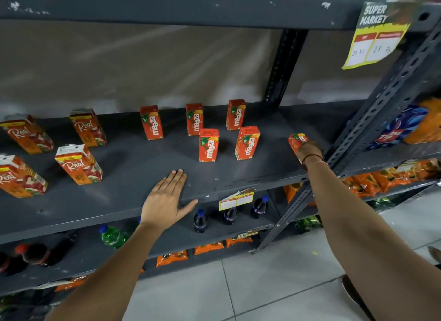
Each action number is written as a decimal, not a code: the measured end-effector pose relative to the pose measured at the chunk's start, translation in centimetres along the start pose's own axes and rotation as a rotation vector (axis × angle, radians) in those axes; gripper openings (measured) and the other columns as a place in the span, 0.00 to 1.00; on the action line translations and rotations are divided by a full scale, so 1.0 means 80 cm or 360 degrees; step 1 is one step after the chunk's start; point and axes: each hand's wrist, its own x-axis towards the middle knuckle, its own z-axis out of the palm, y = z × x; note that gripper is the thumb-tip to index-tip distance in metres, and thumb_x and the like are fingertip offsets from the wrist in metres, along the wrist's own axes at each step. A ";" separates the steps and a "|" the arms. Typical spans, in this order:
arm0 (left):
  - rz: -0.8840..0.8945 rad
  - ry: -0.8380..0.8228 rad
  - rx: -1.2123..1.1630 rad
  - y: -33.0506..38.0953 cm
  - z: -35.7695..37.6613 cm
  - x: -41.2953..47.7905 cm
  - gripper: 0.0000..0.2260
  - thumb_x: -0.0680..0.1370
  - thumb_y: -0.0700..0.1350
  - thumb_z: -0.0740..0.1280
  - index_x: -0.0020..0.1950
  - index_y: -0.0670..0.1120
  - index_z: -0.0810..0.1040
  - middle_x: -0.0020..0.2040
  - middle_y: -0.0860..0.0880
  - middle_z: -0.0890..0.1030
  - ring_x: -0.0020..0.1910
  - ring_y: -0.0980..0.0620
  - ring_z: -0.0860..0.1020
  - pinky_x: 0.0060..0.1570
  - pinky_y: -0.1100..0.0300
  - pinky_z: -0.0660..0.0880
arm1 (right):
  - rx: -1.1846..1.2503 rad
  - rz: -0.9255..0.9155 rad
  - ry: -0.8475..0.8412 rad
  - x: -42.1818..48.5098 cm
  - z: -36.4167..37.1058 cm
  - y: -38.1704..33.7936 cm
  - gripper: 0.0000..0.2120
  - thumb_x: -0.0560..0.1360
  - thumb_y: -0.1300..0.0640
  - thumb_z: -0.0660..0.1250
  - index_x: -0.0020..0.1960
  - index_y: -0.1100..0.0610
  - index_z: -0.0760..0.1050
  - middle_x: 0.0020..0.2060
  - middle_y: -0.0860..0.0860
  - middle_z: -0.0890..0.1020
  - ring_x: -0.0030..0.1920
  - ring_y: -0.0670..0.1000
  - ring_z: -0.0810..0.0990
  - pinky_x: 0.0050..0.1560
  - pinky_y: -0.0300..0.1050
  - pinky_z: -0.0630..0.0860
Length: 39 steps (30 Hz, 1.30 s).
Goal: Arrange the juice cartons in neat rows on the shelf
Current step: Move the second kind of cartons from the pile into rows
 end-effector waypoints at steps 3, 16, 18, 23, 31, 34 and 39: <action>-0.0003 0.0007 0.0007 0.000 0.000 0.000 0.34 0.75 0.65 0.52 0.69 0.40 0.67 0.69 0.42 0.71 0.68 0.46 0.69 0.66 0.51 0.64 | 0.0138 0.0007 -0.0025 -0.001 -0.002 -0.007 0.21 0.78 0.57 0.61 0.68 0.66 0.65 0.66 0.64 0.72 0.65 0.62 0.73 0.61 0.49 0.74; 0.0003 0.0025 -0.0031 0.000 0.001 -0.001 0.35 0.75 0.65 0.52 0.70 0.41 0.65 0.70 0.43 0.69 0.69 0.47 0.67 0.68 0.52 0.61 | 0.0666 0.0305 -0.0251 -0.027 0.002 -0.005 0.33 0.68 0.48 0.74 0.66 0.62 0.67 0.54 0.58 0.81 0.45 0.56 0.78 0.35 0.45 0.74; 0.0012 0.0004 -0.0029 0.000 0.001 -0.002 0.35 0.75 0.66 0.51 0.71 0.41 0.63 0.72 0.44 0.67 0.71 0.48 0.65 0.69 0.53 0.59 | 0.0854 0.0316 -0.0180 -0.038 0.008 0.005 0.33 0.68 0.49 0.74 0.67 0.62 0.66 0.59 0.59 0.78 0.52 0.58 0.79 0.48 0.52 0.79; 0.0026 0.0016 -0.0081 0.000 0.001 -0.003 0.35 0.75 0.66 0.52 0.73 0.42 0.61 0.73 0.45 0.64 0.72 0.49 0.61 0.71 0.55 0.55 | 0.1725 0.0057 -0.0141 -0.109 0.026 0.013 0.13 0.72 0.60 0.72 0.54 0.61 0.74 0.55 0.55 0.80 0.59 0.55 0.78 0.49 0.40 0.78; 0.0021 0.0037 -0.0162 -0.010 -0.001 -0.011 0.33 0.76 0.64 0.52 0.73 0.43 0.59 0.74 0.46 0.62 0.73 0.51 0.57 0.71 0.57 0.49 | 0.1698 -0.0746 -0.0518 -0.226 0.065 -0.060 0.12 0.73 0.60 0.70 0.55 0.55 0.75 0.51 0.48 0.83 0.52 0.42 0.82 0.49 0.32 0.78; -0.0047 0.0101 -0.0247 -0.029 -0.005 -0.027 0.30 0.76 0.61 0.57 0.71 0.42 0.63 0.73 0.45 0.65 0.72 0.50 0.61 0.70 0.56 0.54 | 0.1493 -0.0953 -0.0649 -0.240 0.096 -0.115 0.14 0.72 0.63 0.71 0.57 0.57 0.73 0.52 0.51 0.82 0.52 0.48 0.82 0.57 0.43 0.78; -0.0117 0.0146 -0.0255 -0.061 -0.010 -0.054 0.29 0.76 0.58 0.61 0.70 0.41 0.66 0.71 0.43 0.68 0.71 0.48 0.64 0.70 0.54 0.56 | 0.1103 -0.1196 -0.0704 -0.256 0.153 -0.187 0.22 0.72 0.62 0.71 0.63 0.64 0.70 0.58 0.60 0.80 0.59 0.57 0.79 0.61 0.50 0.75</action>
